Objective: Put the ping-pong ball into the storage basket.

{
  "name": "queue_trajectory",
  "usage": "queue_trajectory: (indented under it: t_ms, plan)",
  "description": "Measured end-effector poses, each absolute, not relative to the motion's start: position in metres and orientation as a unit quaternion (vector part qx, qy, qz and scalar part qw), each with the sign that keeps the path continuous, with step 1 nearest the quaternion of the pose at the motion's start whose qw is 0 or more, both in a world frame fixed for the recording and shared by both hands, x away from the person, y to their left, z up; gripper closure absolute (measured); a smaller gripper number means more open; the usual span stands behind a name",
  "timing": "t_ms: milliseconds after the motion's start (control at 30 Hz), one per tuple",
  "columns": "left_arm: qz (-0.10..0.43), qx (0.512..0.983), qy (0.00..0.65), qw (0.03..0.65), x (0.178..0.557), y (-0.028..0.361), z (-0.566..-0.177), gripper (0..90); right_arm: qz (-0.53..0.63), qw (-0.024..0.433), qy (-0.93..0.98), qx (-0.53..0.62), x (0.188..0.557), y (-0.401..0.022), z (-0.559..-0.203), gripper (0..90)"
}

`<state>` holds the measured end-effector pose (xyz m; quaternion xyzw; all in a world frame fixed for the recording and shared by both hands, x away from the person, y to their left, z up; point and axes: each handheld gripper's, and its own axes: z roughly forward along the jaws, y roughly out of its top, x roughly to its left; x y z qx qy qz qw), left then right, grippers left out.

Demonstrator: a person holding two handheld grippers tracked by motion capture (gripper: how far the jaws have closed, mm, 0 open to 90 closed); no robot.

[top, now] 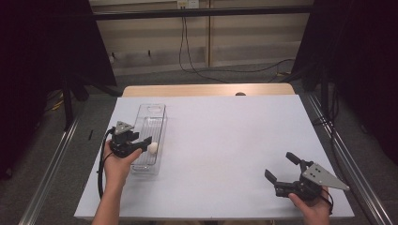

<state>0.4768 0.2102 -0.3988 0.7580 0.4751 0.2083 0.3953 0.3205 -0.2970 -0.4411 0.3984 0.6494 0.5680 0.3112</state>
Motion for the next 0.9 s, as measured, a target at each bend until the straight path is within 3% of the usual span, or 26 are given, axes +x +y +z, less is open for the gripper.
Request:
queue_trajectory:
  t_ms: [900]
  plan:
    - [0.211, 0.739, 0.481, 0.421, 0.4690, 0.2130, -0.3971, 6.2, 0.569, 0.309, 0.651, 0.398, 0.3205, -0.2964, -0.4408, 1.4]
